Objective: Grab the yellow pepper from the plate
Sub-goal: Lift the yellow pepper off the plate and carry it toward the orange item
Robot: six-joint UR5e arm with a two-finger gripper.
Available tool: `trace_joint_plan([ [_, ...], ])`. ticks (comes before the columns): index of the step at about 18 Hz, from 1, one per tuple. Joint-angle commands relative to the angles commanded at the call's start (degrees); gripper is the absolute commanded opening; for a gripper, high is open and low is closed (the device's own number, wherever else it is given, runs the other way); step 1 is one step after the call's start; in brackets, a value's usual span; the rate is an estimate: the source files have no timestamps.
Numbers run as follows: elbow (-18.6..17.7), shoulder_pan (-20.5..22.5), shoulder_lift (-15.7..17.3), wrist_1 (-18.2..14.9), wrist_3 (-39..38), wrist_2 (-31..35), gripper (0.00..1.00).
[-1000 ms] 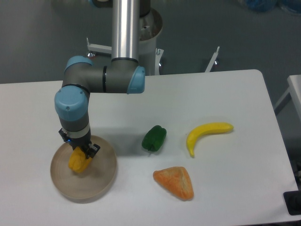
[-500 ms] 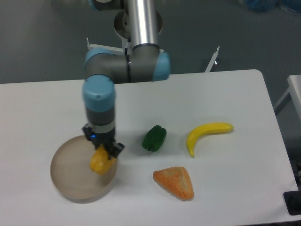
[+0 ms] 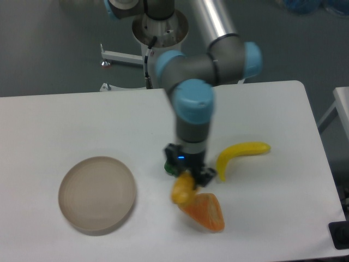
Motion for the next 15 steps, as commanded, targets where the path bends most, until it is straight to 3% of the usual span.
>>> trace_joint_plan([
  [15,0.0,1.9,-0.8,0.5,2.8,3.0,0.41],
])
